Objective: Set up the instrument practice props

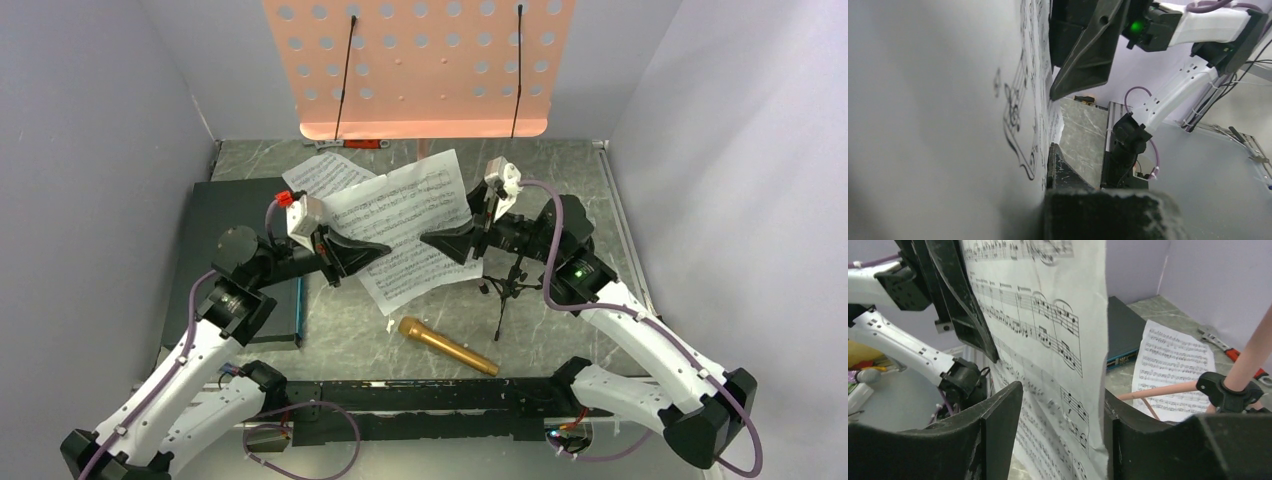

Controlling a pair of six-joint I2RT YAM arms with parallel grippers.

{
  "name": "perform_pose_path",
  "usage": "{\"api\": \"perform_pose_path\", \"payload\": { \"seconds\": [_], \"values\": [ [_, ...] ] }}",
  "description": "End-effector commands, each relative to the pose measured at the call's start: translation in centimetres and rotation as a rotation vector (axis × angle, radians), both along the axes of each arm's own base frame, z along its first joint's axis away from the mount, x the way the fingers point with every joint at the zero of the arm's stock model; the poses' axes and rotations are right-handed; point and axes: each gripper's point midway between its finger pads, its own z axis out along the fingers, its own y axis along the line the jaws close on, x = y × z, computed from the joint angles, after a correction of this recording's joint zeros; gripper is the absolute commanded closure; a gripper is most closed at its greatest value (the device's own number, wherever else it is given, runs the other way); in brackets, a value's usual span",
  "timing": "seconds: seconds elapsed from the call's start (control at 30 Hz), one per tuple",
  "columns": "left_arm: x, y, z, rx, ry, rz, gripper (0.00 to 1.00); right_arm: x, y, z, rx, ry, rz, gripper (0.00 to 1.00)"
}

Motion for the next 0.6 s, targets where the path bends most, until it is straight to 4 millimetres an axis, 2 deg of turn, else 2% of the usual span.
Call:
{"api": "perform_pose_path", "payload": {
  "seconds": [0.0,0.03,0.13,0.17,0.27,0.4,0.43,0.57],
  "values": [
    [-1.4,-0.3,1.7,0.010,-0.023,-0.083,0.97,-1.4,0.7,-0.1,-0.016,-0.044,0.104,0.47],
    [-1.4,-0.3,1.7,0.016,-0.021,-0.085,0.97,-1.7,0.9,-0.2,-0.015,-0.045,0.126,0.54],
    [-1.3,-0.3,1.8,0.027,-0.016,-0.075,0.94,-2.0,0.9,-0.1,-0.007,-0.046,0.138,0.95],
    [-1.3,-0.2,1.8,0.028,-0.016,-0.066,0.92,-1.9,0.8,0.1,-0.004,-0.049,0.131,1.00],
    [-1.0,0.1,1.6,0.026,-0.016,-0.033,0.77,-2.0,0.5,0.8,0.015,-0.057,0.116,1.00],
    [-0.4,0.6,1.0,0.026,-0.012,0.025,0.35,-2.2,0.0,1.8,0.044,-0.061,0.095,1.00],
    [-0.4,0.7,0.9,0.023,-0.012,0.036,0.29,-2.4,-0.1,2.1,0.052,-0.062,0.095,1.00],
    [-0.1,0.9,0.8,0.001,-0.026,0.054,0.24,-3.1,-0.3,2.8,0.078,-0.069,0.118,1.00]
  ]
}}
